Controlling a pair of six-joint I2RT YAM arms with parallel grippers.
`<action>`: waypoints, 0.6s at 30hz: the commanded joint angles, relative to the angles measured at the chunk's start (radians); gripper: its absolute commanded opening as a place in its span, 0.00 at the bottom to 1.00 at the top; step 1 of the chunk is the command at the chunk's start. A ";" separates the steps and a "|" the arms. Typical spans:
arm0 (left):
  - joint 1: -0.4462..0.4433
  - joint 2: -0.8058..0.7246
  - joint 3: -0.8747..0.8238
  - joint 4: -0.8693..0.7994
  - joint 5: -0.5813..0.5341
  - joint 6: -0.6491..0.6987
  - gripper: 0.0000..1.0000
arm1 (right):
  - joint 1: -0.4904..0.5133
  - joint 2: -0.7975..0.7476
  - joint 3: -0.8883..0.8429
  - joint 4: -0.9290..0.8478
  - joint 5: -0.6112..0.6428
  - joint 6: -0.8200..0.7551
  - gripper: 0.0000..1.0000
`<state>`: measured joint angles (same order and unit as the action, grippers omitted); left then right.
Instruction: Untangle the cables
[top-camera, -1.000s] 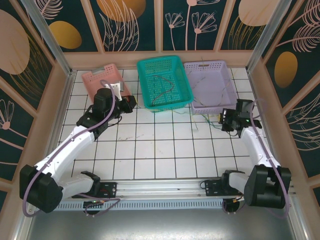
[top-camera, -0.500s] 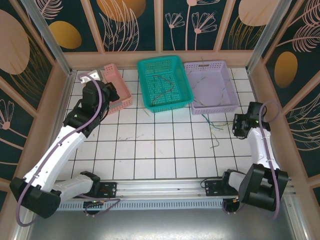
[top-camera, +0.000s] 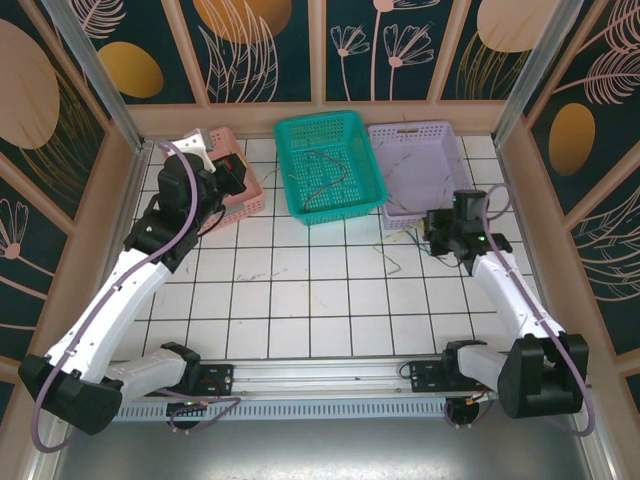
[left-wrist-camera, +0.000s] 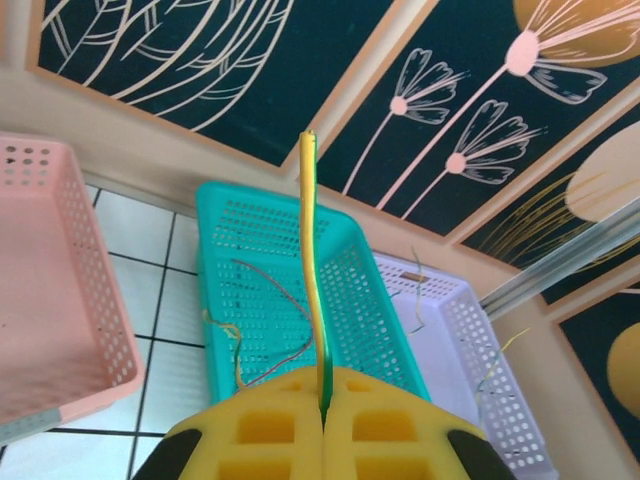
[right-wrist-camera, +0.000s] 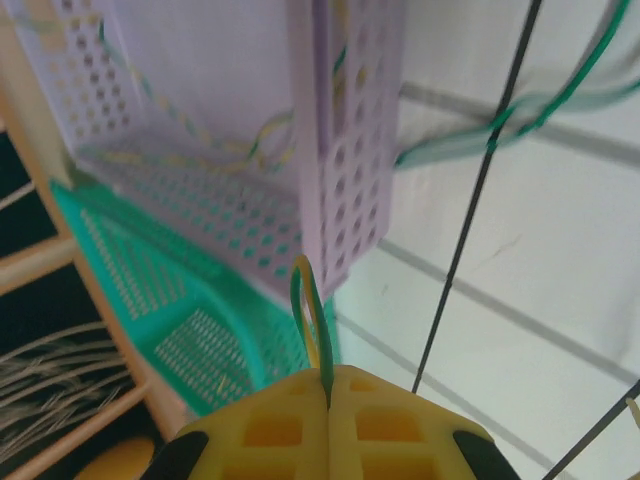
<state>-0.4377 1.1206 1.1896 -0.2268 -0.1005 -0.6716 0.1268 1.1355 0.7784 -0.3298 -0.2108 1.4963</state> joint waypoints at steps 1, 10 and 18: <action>0.004 0.001 0.066 0.061 0.036 -0.029 0.00 | 0.065 0.033 -0.025 0.110 0.003 0.108 0.00; 0.004 0.016 0.163 0.109 0.086 -0.017 0.00 | 0.075 0.096 0.008 0.077 -0.036 -0.015 0.51; 0.004 0.052 0.183 0.200 0.223 -0.038 0.00 | 0.136 0.087 0.215 0.088 -0.083 -0.084 0.63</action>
<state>-0.4377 1.1534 1.3464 -0.1062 0.0395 -0.6884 0.2268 1.2438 0.9134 -0.2852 -0.2527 1.4490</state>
